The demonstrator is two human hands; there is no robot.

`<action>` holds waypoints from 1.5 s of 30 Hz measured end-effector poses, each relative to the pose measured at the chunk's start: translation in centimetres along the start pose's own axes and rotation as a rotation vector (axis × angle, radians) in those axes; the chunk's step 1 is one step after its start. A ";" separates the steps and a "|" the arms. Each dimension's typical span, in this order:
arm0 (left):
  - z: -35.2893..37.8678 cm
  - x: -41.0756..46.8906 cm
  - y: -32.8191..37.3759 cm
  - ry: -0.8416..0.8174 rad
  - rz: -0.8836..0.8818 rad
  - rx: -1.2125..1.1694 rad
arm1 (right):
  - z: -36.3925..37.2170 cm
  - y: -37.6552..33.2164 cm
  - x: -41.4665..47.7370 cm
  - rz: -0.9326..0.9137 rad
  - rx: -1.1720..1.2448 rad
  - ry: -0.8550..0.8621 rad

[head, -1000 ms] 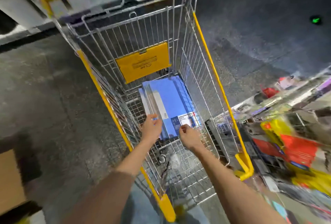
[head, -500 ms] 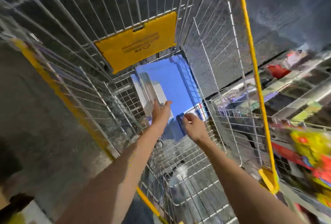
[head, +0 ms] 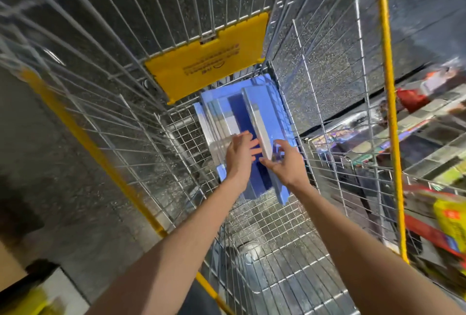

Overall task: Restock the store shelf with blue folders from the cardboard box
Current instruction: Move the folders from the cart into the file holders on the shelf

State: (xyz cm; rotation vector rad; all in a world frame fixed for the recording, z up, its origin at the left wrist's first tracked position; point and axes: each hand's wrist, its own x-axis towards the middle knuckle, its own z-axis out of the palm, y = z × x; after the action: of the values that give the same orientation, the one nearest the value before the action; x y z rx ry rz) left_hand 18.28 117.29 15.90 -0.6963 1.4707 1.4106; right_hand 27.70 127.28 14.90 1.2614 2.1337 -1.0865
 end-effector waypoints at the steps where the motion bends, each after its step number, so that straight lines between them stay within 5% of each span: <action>1: 0.1 -0.2 0.1 -0.004 0.024 0.044 | -0.3 0.1 0.3 0.007 0.042 -0.001; 11: 0.5 0.0 -0.5 0.036 -0.029 0.378 | -3.8 1.9 0.9 0.033 0.291 -0.245; 22: 1.6 0.0 -0.4 0.157 -0.017 0.089 | -4.6 2.5 0.7 0.022 0.354 -0.267; 30: 4.4 -0.8 1.4 -0.021 -0.026 -0.064 | -6.2 2.5 0.3 0.035 0.389 -0.239; 35: 4.9 -0.8 1.5 -0.089 0.000 -0.024 | -7.8 2.1 -0.2 0.051 0.319 -0.182; 45: 3.5 -0.5 3.6 -0.271 0.025 0.138 | -6.0 1.8 0.7 -0.135 -0.196 0.069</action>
State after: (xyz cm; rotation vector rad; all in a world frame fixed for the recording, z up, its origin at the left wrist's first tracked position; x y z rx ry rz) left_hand 16.11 121.22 18.30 -0.3851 1.3505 1.3499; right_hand 29.10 132.93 17.28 1.0929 2.3414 -0.8708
